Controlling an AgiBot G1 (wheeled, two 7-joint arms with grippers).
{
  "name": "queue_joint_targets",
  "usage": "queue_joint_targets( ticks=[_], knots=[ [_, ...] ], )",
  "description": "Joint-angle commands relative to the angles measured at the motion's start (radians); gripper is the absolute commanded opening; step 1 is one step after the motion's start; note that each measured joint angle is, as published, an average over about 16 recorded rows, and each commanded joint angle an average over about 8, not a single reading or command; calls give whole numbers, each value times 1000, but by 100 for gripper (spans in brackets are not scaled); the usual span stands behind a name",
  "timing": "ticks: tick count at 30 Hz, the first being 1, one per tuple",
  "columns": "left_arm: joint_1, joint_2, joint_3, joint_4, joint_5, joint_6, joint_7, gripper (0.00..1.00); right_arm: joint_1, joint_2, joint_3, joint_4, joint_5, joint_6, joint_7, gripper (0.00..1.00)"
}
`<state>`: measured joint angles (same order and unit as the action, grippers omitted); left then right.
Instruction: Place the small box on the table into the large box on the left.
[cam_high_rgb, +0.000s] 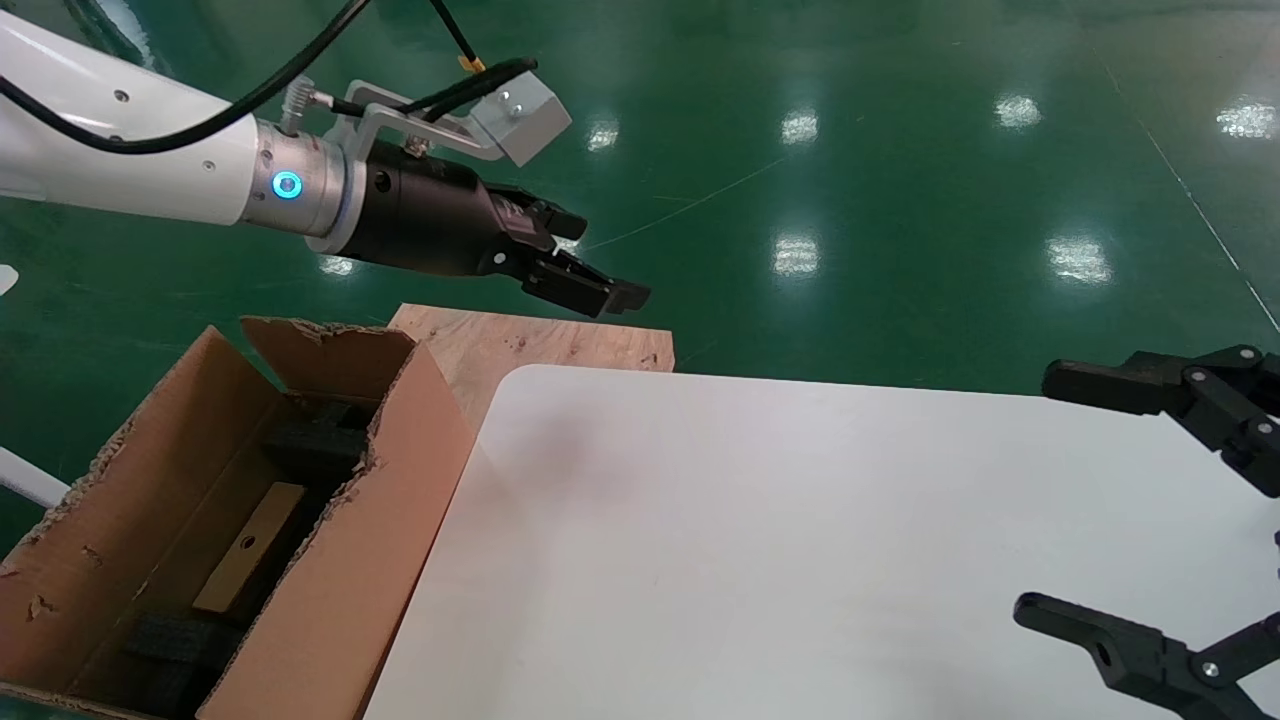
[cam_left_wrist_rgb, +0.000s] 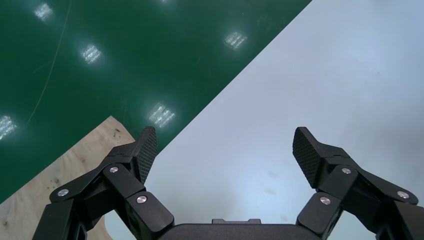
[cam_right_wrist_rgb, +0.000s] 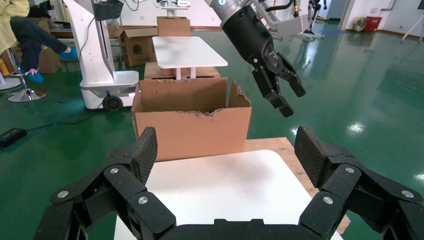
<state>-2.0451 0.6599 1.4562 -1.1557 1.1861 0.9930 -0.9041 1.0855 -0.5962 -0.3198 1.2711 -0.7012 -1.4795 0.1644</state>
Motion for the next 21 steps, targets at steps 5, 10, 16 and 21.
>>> queue_joint_targets(
  ticks=[5,10,16,21],
  knots=[
    [38,0,-43,11,-15,24,34,100,0,0,0,0,0,0,0,100],
    [118,-4,-140,-1,-52,65,92,100,0,0,0,0,0,0,0,100],
    [216,-9,-259,-16,-99,115,164,100,0,0,0,0,0,0,0,100],
    [298,-13,-360,-28,-138,158,224,100,0,0,-1,0,0,0,0,100]
  ],
)
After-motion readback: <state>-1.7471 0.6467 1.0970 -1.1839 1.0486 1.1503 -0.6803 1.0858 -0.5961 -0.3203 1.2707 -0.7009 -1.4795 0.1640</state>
